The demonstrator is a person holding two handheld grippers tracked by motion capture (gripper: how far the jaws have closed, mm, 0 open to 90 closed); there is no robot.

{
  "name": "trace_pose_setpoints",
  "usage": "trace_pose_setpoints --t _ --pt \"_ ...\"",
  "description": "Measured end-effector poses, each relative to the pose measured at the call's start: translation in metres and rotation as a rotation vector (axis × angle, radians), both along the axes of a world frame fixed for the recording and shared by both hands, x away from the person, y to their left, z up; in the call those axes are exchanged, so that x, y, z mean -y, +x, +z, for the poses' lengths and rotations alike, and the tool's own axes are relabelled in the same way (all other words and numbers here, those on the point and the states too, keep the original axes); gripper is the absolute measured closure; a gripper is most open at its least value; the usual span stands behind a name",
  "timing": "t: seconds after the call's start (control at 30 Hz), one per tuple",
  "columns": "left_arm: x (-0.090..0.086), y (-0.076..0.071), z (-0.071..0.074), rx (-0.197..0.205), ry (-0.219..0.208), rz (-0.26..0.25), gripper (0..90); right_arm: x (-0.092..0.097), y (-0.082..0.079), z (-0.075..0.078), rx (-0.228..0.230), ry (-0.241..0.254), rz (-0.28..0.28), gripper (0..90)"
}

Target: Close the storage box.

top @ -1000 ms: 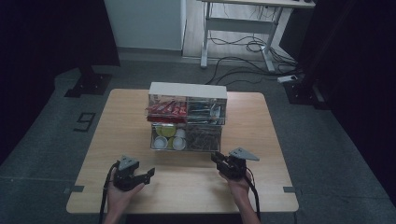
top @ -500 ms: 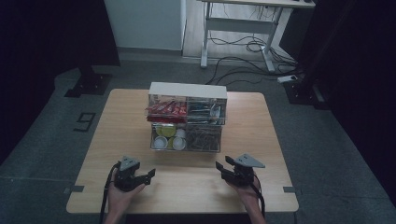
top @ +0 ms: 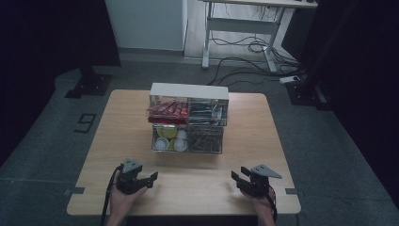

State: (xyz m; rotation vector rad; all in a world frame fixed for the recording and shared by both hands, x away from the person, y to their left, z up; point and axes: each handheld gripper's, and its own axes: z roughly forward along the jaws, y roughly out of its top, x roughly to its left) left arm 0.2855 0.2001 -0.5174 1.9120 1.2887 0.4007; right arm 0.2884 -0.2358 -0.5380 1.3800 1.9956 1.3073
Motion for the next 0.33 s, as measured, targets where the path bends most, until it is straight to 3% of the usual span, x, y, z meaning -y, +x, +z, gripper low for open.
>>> trace_pose_setpoints --t 0.07,0.33 --pt "0.0004 -0.0005 0.0011 0.003 -0.001 0.0 26.4 0.0017 0.0007 0.0002 0.005 0.013 -0.002 47.5" --pt "0.0035 -0.0018 0.0023 0.001 0.002 -0.014 26.3 -0.0022 0.0016 -0.0009 0.013 -0.012 0.004 46.4"
